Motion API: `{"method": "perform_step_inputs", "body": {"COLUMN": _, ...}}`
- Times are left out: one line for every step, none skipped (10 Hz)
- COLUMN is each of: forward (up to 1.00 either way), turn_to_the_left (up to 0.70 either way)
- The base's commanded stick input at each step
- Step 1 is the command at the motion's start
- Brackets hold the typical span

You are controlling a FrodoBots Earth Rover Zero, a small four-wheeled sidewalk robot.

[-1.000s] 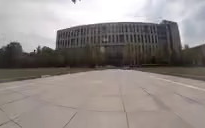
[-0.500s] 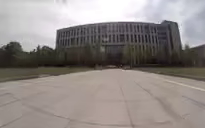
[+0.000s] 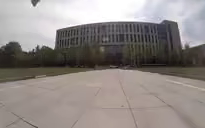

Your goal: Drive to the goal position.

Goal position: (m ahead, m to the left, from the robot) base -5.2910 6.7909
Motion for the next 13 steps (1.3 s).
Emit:
{"method": "perform_step_inputs", "body": {"forward": 0.70, "turn_to_the_left": 0.00}}
{"method": "perform_step_inputs", "body": {"forward": 0.70, "turn_to_the_left": 0.00}}
{"method": "perform_step_inputs", "body": {"forward": 0.70, "turn_to_the_left": 0.00}}
{"method": "perform_step_inputs", "body": {"forward": 0.70, "turn_to_the_left": 0.00}}
{"method": "perform_step_inputs", "body": {"forward": 0.70, "turn_to_the_left": 0.00}}
{"method": "perform_step_inputs", "body": {"forward": 0.70, "turn_to_the_left": 0.00}}
{"method": "perform_step_inputs", "body": {"forward": 0.70, "turn_to_the_left": 0.00}}
{"method": "perform_step_inputs", "body": {"forward": 0.70, "turn_to_the_left": 0.00}}
{"method": "perform_step_inputs", "body": {"forward": 0.70, "turn_to_the_left": 0.00}}
{"method": "perform_step_inputs", "body": {"forward": 0.70, "turn_to_the_left": 0.00}}
{"method": "perform_step_inputs", "body": {"forward": 0.70, "turn_to_the_left": 0.00}}
{"method": "perform_step_inputs", "body": {"forward": 0.70, "turn_to_the_left": 0.00}}
{"method": "perform_step_inputs", "body": {"forward": 0.70, "turn_to_the_left": 0.00}}
